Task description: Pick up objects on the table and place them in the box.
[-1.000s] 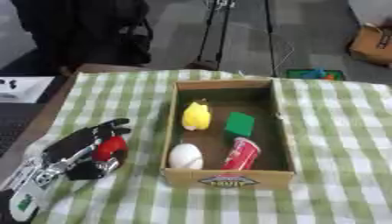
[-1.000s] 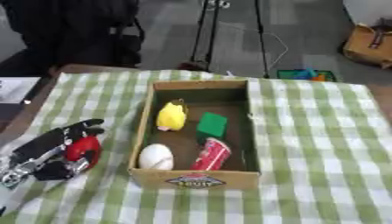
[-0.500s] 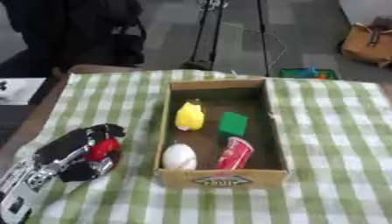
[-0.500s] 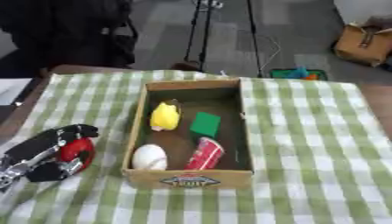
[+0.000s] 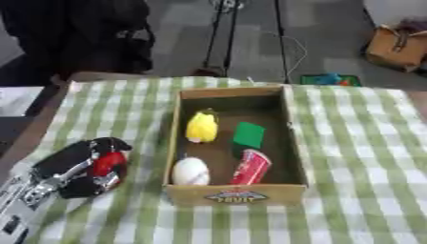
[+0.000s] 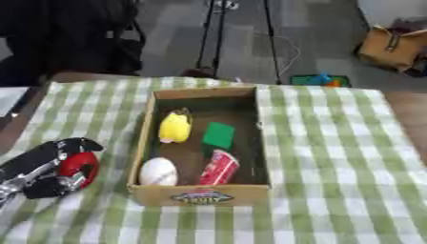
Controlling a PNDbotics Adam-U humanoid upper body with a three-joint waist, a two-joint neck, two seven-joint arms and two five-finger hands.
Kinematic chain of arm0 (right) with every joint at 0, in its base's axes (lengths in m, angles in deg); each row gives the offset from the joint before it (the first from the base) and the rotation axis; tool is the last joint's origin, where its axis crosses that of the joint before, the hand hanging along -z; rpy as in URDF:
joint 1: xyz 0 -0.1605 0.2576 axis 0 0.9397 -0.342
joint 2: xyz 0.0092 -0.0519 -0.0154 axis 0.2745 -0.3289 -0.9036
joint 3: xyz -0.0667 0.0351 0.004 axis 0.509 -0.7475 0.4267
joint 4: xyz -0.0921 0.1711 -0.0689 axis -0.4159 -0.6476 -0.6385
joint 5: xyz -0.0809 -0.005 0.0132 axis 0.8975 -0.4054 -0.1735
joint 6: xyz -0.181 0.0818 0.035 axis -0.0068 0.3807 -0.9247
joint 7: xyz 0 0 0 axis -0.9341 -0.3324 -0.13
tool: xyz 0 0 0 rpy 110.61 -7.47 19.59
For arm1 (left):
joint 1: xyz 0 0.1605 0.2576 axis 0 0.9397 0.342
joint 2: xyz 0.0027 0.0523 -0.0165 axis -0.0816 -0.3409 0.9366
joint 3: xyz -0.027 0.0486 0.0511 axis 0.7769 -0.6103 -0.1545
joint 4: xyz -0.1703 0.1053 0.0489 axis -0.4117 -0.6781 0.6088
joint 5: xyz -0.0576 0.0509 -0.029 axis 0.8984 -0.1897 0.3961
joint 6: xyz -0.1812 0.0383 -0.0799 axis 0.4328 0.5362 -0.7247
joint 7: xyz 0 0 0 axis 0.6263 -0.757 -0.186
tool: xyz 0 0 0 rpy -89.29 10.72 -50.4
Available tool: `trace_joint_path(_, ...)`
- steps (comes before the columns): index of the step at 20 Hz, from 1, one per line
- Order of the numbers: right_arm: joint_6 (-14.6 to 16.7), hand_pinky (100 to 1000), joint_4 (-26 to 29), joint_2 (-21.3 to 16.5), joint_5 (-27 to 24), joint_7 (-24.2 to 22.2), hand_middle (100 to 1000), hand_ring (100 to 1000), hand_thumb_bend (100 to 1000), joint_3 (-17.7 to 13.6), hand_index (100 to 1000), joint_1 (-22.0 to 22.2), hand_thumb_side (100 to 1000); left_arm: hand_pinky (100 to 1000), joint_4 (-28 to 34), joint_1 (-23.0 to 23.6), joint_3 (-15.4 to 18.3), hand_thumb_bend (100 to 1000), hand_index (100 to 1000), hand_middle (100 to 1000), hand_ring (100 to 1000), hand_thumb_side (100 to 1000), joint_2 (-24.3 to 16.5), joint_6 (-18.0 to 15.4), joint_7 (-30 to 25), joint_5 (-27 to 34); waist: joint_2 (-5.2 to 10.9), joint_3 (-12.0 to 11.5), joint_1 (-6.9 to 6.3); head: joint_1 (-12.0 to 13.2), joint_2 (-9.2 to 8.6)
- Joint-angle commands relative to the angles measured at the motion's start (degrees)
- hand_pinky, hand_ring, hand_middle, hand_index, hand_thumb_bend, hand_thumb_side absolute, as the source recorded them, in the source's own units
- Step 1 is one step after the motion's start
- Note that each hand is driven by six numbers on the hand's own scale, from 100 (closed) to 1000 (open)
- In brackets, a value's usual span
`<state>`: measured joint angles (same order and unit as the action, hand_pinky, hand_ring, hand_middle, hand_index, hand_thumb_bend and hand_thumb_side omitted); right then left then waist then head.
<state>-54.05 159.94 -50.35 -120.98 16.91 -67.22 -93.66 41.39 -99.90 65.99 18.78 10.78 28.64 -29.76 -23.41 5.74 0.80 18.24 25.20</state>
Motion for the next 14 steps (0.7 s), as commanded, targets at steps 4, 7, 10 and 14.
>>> trace_joint_path(4, 0.1, 695, 1.4, -0.9, -0.3, 0.1, 497, 684, 100, -0.4, 488, -0.4, 360, 135, -4.7, 2.4, -3.3, 100, 667, 764, 590, 808, 2.1, 1.4, -4.0, -5.1, -0.19, 0.4, 0.77, -0.1, 0.29)
trace_joint_path(7, 0.1, 696, 1.4, -0.9, -0.3, 0.1, 497, 683, 100, -0.4, 488, -0.4, 360, 100, -4.8, 2.3, -3.4, 100, 658, 648, 530, 686, 2.3, 1.2, -3.8, -5.0, -0.25, 0.4, 0.86, -0.2, 0.44)
trace_joint_path(10, 0.1, 696, 1.4, -0.9, -0.3, 0.1, 497, 684, 100, -0.4, 488, -0.5, 360, 100, -5.0, 2.3, -3.5, 100, 647, 585, 508, 658, 2.5, 0.9, -3.4, -4.9, -0.28, 0.4, 0.9, -0.3, 0.49)
trace_joint_path(14, 0.1, 696, 1.4, -0.8, -0.4, 0.0, 496, 683, 100, -0.3, 488, -0.6, 360, 100, -4.6, 2.1, -3.4, 100, 523, 430, 372, 538, 2.8, -1.0, -0.6, -4.7, -0.34, 0.6, 0.91, -0.2, 0.28)
